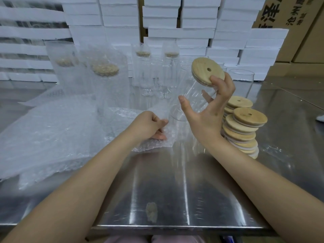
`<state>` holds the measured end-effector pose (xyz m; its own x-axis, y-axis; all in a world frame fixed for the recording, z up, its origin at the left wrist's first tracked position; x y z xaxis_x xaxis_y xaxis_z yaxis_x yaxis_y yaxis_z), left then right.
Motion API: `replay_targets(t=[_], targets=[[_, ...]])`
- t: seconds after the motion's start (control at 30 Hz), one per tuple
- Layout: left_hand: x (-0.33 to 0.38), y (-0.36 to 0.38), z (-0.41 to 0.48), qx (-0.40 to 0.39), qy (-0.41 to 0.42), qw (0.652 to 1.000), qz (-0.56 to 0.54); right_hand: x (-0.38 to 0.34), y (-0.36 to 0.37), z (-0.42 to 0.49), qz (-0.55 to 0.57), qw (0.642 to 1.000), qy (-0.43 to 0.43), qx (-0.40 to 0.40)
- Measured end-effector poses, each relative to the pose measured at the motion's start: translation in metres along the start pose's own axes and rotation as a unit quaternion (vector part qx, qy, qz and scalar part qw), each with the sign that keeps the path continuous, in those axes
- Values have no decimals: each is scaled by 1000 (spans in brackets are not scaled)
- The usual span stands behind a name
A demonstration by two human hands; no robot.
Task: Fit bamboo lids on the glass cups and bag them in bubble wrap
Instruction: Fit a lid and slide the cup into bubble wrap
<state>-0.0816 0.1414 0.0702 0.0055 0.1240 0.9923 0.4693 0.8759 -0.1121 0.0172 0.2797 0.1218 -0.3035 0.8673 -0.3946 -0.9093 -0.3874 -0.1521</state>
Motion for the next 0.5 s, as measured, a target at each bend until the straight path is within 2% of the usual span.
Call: replay_targets(t=[0.2, 0.5], targets=[[1, -3, -2, 19, -25, 999, -15, -1, 1, -3, 2, 1000, -21, 4], [-2, -7, 1, 48, 8, 999, -5, 1, 1, -3, 11, 1000, -17, 5]])
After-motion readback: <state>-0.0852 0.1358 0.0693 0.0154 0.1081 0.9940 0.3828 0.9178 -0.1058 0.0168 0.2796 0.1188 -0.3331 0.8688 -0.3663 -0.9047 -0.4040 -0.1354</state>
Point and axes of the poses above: each hand's wrist, its own z-axis towards the middle knuckle, its own y-axis out of the palm, x = y × z, the point moved 5 cm from there along z, towards the middle knuckle, and after that the axes turned 15 degrees about -z, right-handed, at the moved point
